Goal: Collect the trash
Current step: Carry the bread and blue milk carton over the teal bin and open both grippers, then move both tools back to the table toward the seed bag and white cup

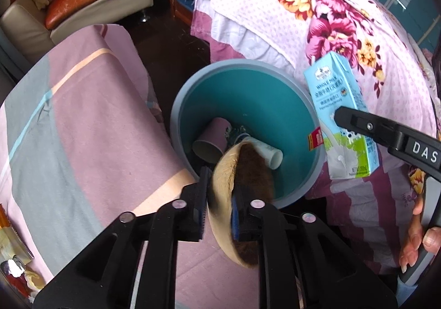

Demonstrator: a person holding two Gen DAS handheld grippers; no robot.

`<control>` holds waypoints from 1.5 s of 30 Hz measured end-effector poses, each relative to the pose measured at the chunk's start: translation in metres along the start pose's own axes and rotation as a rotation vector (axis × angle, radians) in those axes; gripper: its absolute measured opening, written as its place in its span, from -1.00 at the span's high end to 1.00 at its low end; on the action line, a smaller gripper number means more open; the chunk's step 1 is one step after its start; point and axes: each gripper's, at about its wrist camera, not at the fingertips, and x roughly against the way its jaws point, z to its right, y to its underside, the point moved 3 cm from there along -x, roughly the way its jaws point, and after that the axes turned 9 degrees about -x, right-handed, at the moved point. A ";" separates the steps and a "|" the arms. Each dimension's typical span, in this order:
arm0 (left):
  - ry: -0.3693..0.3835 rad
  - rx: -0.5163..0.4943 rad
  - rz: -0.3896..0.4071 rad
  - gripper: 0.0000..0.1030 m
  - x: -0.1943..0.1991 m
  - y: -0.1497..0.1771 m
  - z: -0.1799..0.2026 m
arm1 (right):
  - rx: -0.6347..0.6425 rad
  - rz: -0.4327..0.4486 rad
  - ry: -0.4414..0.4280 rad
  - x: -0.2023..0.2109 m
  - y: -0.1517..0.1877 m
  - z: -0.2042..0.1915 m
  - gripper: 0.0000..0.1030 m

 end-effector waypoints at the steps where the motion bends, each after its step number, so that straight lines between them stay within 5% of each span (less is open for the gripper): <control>1: -0.002 -0.007 0.002 0.58 0.001 -0.001 0.001 | 0.001 0.000 0.001 -0.001 -0.001 -0.001 0.31; 9: 0.006 -0.002 0.005 0.30 0.004 0.003 -0.002 | 0.005 -0.011 0.003 -0.005 0.000 -0.002 0.31; 11: 0.002 0.005 0.011 -0.06 0.008 0.006 -0.004 | 0.007 -0.013 0.004 -0.005 0.000 -0.002 0.31; 19: -0.021 0.012 0.041 -0.56 0.025 0.016 -0.008 | 0.013 -0.028 0.007 -0.011 0.002 -0.006 0.31; 27: -0.011 0.028 0.040 -0.64 0.030 0.024 -0.013 | 0.014 -0.038 0.019 -0.014 0.001 -0.010 0.28; 33: 0.000 0.045 0.046 -0.66 0.033 0.028 -0.017 | 0.015 -0.031 0.028 -0.011 0.003 -0.016 -0.30; 45: 0.003 0.076 0.072 -0.72 0.057 0.053 -0.032 | 0.044 -0.037 0.044 0.005 0.016 -0.032 -0.49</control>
